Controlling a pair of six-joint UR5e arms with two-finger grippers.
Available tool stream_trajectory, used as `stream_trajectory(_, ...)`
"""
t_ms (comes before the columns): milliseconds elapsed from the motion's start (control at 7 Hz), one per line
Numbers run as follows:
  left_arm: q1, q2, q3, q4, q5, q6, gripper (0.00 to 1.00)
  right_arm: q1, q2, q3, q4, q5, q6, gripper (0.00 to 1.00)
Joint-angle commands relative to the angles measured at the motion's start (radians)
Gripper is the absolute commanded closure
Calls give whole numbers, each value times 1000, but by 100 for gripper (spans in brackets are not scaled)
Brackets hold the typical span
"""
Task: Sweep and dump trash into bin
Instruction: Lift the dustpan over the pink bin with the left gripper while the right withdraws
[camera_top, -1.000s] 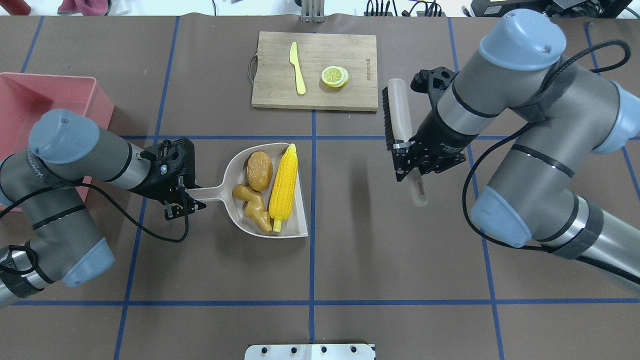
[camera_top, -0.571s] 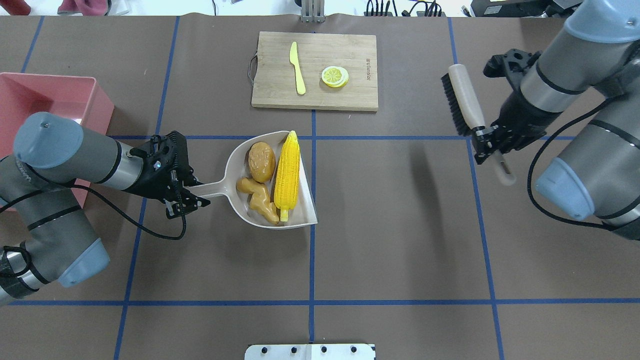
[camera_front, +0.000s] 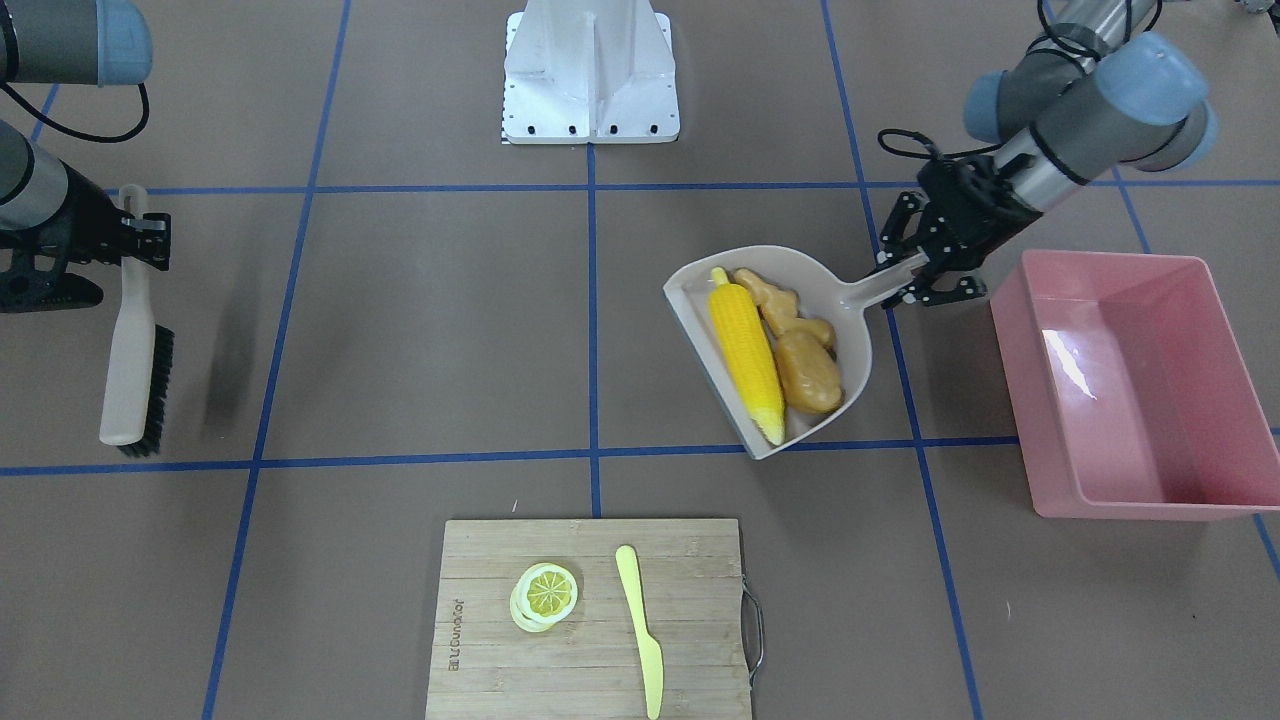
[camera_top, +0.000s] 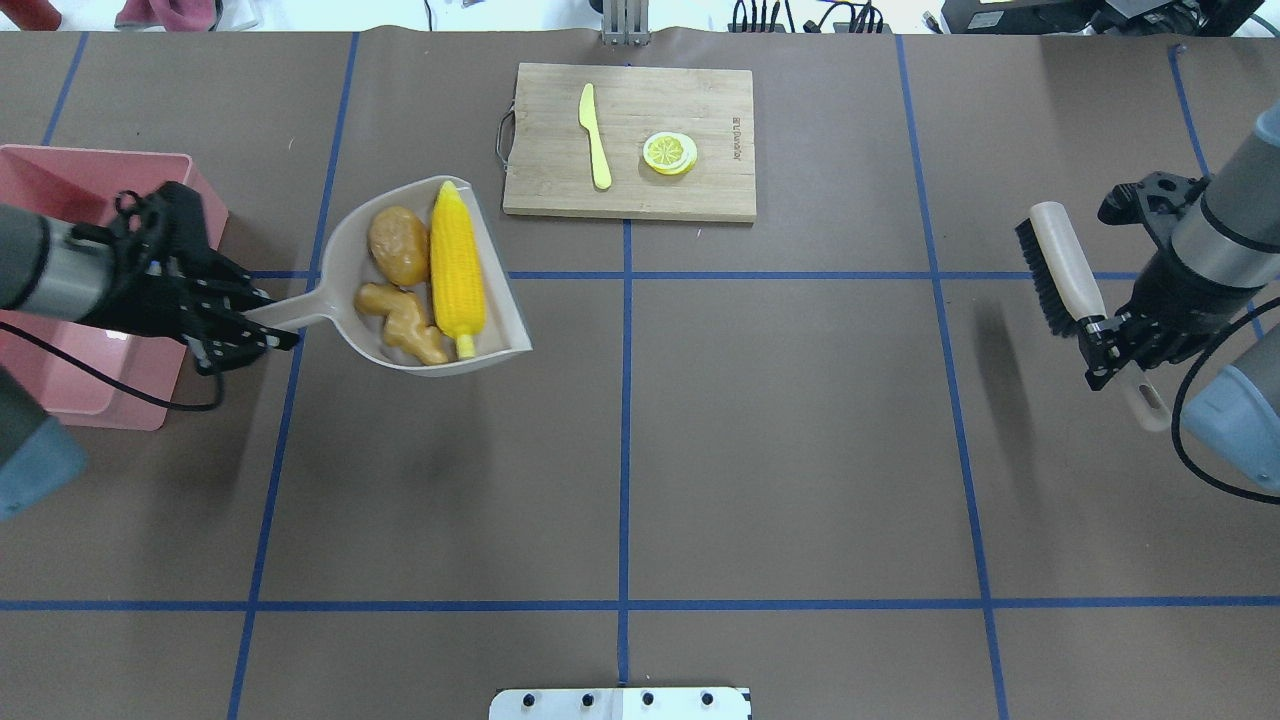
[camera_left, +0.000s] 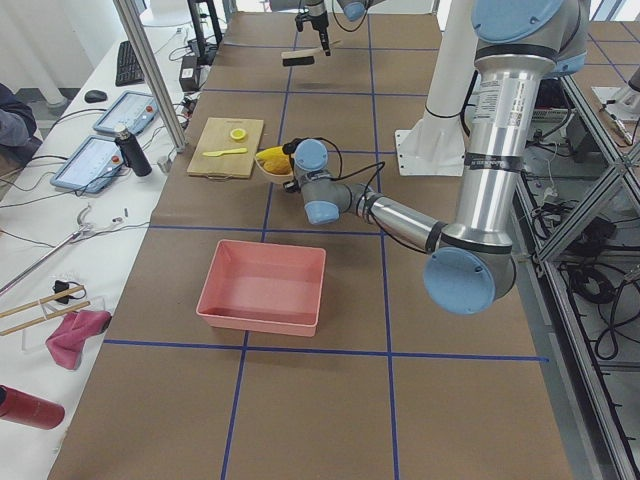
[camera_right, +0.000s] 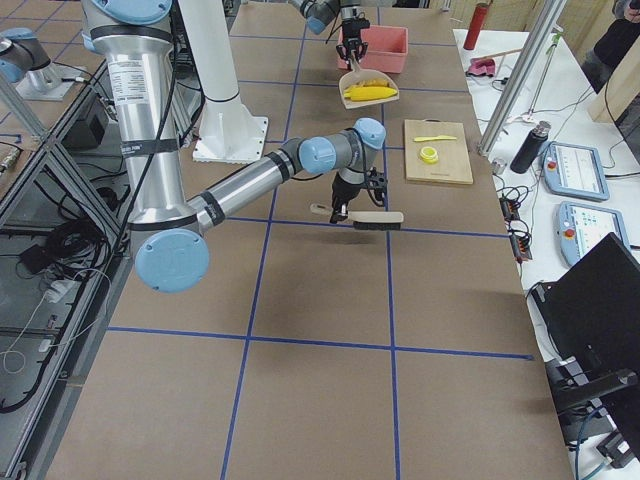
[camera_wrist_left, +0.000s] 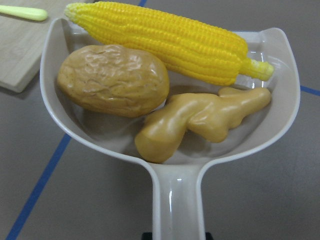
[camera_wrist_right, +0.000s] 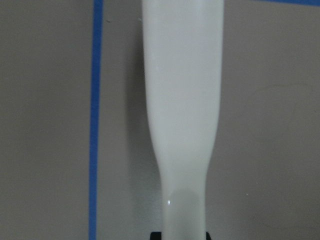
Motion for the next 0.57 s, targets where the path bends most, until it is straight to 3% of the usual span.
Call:
stream_trajectory(0, -215, 166, -60, -19, -96, -2, 100, 1, -116, -30, 176, -3, 55, 100)
stream_trajectory(429, -453, 307, -51, -29, -175, -2, 100, -1, -191, -122, 441, -20, 78, 100)
